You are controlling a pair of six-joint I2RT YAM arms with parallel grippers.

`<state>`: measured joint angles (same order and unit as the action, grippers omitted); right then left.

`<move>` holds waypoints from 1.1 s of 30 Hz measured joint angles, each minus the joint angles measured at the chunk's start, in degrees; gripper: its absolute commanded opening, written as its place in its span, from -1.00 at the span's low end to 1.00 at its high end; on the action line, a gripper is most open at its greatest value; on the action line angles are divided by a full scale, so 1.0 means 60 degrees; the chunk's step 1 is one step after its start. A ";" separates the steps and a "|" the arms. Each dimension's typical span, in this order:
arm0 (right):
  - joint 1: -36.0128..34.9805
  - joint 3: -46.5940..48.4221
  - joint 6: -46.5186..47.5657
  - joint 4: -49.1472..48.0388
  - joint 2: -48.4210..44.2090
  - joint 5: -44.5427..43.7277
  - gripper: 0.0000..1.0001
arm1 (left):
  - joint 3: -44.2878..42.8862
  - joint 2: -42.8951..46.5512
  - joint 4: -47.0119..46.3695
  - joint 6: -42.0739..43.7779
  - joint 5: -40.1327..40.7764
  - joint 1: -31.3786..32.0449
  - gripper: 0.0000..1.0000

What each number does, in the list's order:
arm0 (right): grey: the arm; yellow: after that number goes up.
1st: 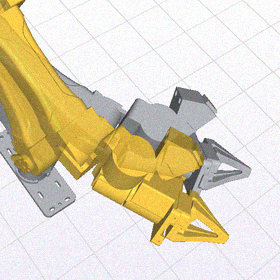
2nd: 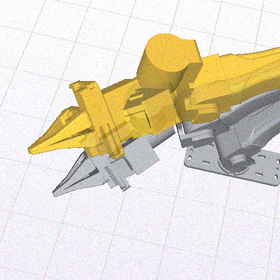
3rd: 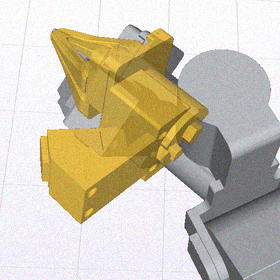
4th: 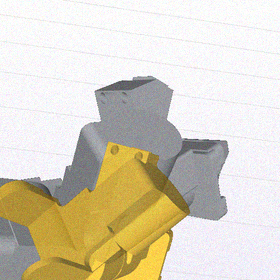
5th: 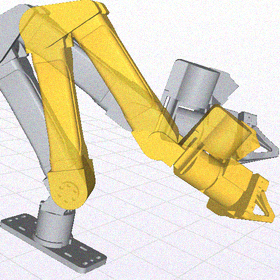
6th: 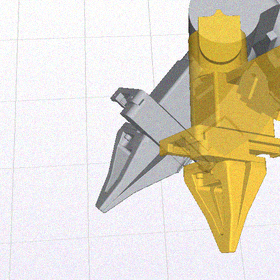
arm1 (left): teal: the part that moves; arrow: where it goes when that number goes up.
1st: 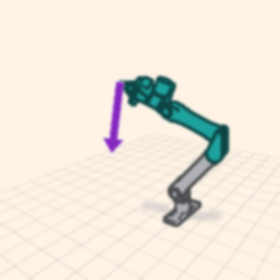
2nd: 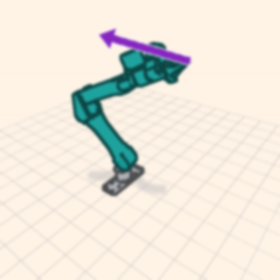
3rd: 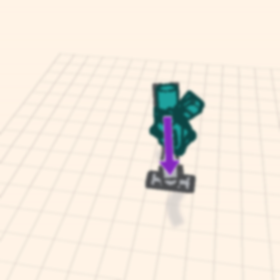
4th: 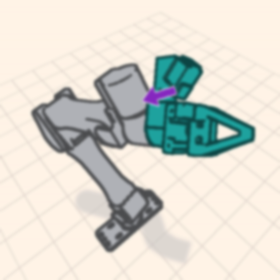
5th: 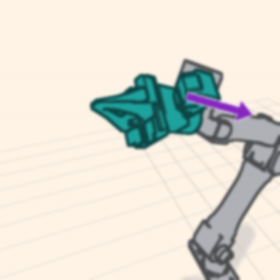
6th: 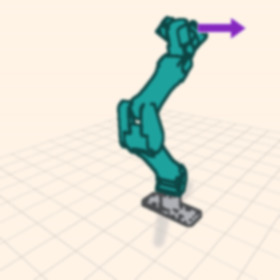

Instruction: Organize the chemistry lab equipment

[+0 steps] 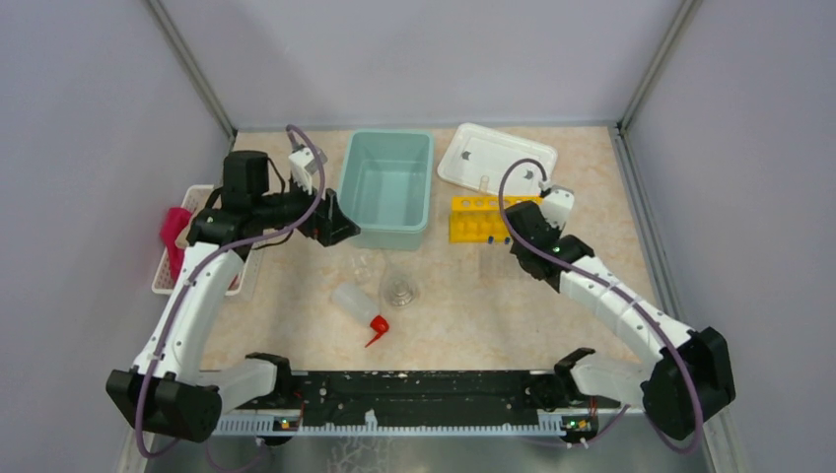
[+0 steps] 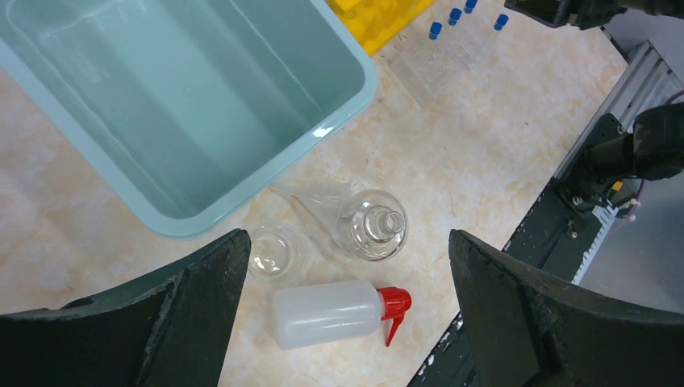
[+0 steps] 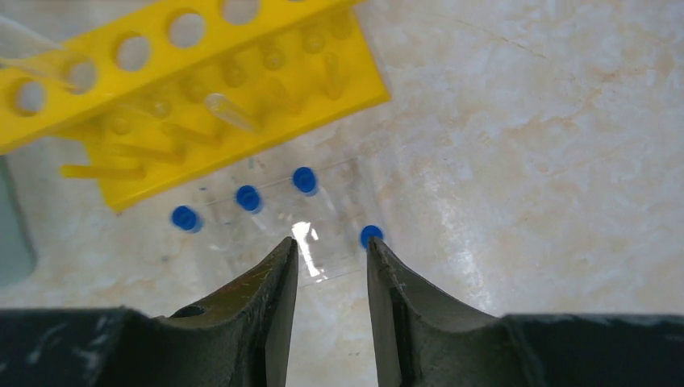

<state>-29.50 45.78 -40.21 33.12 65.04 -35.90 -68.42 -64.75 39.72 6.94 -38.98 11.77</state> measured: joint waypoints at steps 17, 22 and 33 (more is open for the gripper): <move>-0.5362 0.2371 0.0204 -0.1359 0.3406 0.2040 -0.07 | 0.0073 -0.0423 0.0109 -0.0149 -0.0291 -0.1719 0.98; -0.5694 0.3344 0.0769 -0.1705 0.4557 0.2535 0.08 | 0.0419 -0.0229 0.0131 -0.0113 -0.0277 -0.1719 0.98; -0.5792 0.3759 0.1402 -0.1840 0.5450 0.2881 -0.22 | 0.0521 -0.0259 0.0157 -0.0117 -0.0168 -0.1738 0.98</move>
<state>-64.25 68.34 -31.79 22.09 97.73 -18.61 -65.30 -66.30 40.66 6.24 -39.99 1.34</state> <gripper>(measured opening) 0.474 0.989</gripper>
